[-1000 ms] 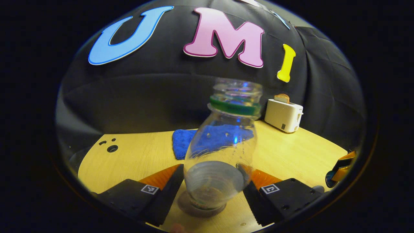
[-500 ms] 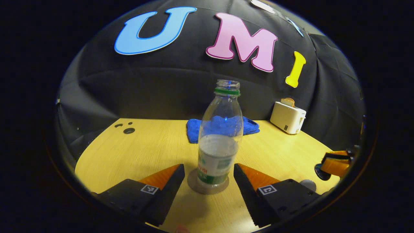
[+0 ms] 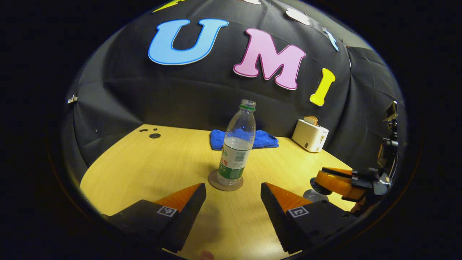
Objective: Open the teacup lid with one hand, grasp the water bottle and pour water into the teacup with the other hand; after pouring, place the water bottle on the coaster and then close the teacup lid.
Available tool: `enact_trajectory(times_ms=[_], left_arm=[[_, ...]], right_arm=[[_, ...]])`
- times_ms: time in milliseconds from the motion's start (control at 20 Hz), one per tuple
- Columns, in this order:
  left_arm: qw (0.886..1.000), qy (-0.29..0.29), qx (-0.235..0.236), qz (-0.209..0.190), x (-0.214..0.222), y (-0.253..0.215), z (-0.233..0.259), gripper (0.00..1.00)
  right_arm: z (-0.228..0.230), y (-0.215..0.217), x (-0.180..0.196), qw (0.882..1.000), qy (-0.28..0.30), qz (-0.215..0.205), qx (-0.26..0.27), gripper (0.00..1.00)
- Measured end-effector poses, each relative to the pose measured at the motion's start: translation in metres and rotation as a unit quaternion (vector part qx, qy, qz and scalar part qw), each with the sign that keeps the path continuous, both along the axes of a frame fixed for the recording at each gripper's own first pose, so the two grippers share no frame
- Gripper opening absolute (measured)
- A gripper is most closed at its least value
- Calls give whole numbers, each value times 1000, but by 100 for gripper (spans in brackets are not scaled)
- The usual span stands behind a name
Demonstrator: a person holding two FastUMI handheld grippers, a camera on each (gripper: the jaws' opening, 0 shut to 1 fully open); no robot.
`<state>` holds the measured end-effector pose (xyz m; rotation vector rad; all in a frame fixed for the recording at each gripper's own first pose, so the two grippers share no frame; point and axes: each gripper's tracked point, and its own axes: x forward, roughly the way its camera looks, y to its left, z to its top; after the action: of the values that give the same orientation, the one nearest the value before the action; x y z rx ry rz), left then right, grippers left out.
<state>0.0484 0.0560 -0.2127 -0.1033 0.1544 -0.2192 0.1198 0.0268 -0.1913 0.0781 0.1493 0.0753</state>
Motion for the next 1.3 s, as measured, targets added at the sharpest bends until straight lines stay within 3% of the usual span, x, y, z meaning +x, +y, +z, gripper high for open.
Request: enact_trajectory(times_ms=[500,550,650,700,800,900,1050,1100,1300], left_arm=[[1000,18,0,1,-24,1,-12,96],[1000,20,-4,1,-24,-1,-14,96],[1000,24,-6,0,-26,-4,-17,96],[1000,24,-5,1,-27,-4,-17,96],[1000,24,-5,0,-28,-6,-16,96],[1000,23,-3,1,-29,-7,-14,96],[1000,25,-2,2,-31,-10,-10,96],[1000,26,-2,4,-34,-11,-7,96],[999,13,6,39,-52,-1,24,96]], right_arm=[[-29,-5,-12,999,4,-12,-31,33],[-31,-4,-11,1000,5,-10,-29,28],[-35,-4,-9,999,6,-10,-31,28],[-34,-2,-10,999,4,-7,-34,34],[-35,1,-10,999,4,-2,-37,24],[-36,-1,-12,999,6,-3,-36,34],[-36,-3,-13,1000,12,-4,-23,29],[-33,-3,-15,1000,14,-2,-17,37],[9,-14,-29,1000,6,-4,-15,87]])
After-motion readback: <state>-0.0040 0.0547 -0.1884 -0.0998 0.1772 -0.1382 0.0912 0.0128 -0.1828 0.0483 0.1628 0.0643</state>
